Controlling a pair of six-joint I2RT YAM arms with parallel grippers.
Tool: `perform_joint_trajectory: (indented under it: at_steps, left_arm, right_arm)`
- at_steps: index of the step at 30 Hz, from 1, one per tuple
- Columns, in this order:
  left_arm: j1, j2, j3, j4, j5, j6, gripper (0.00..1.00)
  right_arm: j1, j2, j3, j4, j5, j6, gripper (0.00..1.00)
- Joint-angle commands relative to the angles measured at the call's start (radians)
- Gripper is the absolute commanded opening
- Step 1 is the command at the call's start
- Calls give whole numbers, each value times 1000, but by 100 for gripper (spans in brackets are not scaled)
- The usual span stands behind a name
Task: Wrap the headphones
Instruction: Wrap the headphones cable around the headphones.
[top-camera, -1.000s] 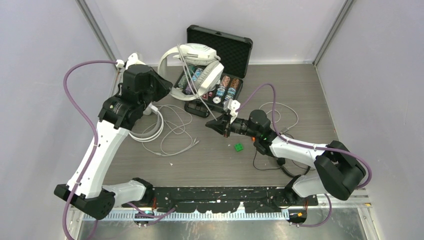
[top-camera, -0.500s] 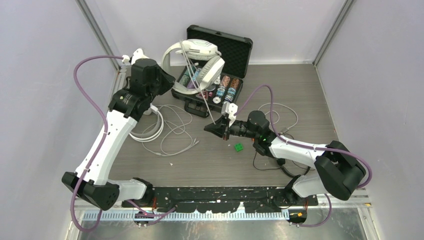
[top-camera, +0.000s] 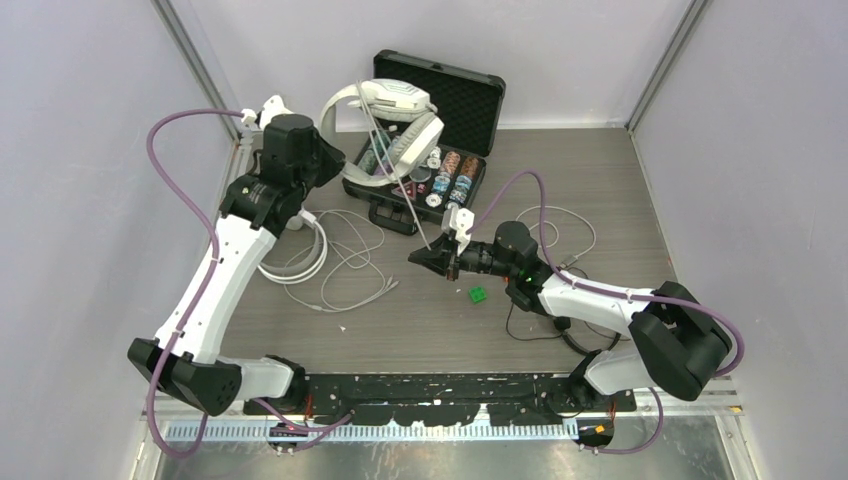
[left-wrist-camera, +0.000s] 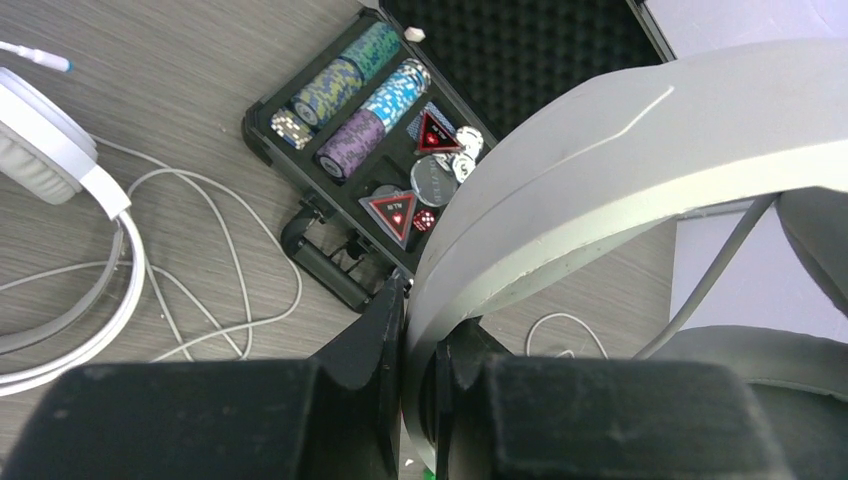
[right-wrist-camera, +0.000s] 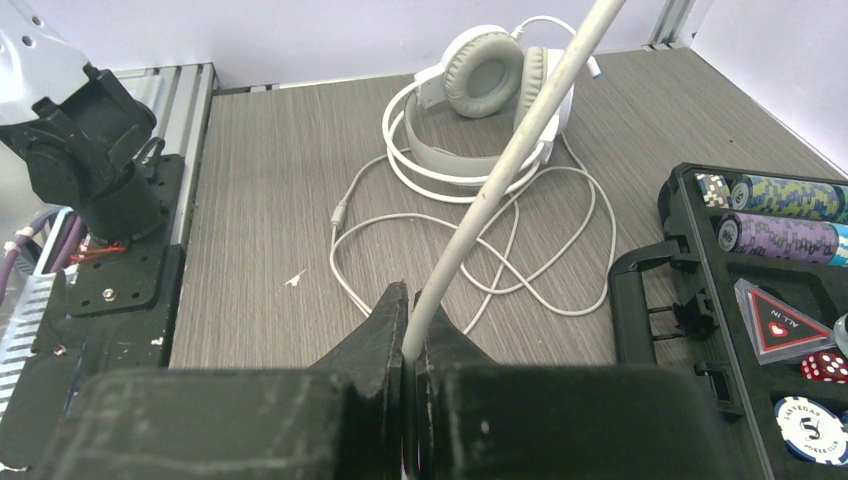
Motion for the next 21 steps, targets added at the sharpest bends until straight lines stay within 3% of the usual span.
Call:
perform_joint_trajectory:
  at_steps: [1, 10, 14, 17, 21]
  left_arm:
    - [63, -28, 22, 209, -24, -98, 0]
    - [87, -44, -6, 263, 96, -195, 0]
    - [89, -70, -9, 273, 207, -211, 0]
    - [89, -109, -25, 259, 365, -154, 0]
    - [89, -203, -86, 183, 470, -122, 0]
  right_arm:
    - [18, -7, 18, -57, -30, -43, 0]
    - [25, 11, 42, -120, 7, -68, 1]
    - [25, 16, 53, -119, 92, -64, 1]
    - [11, 9, 53, -115, 199, -59, 4]
    - [-28, 1, 45, -67, 205, -35, 14]
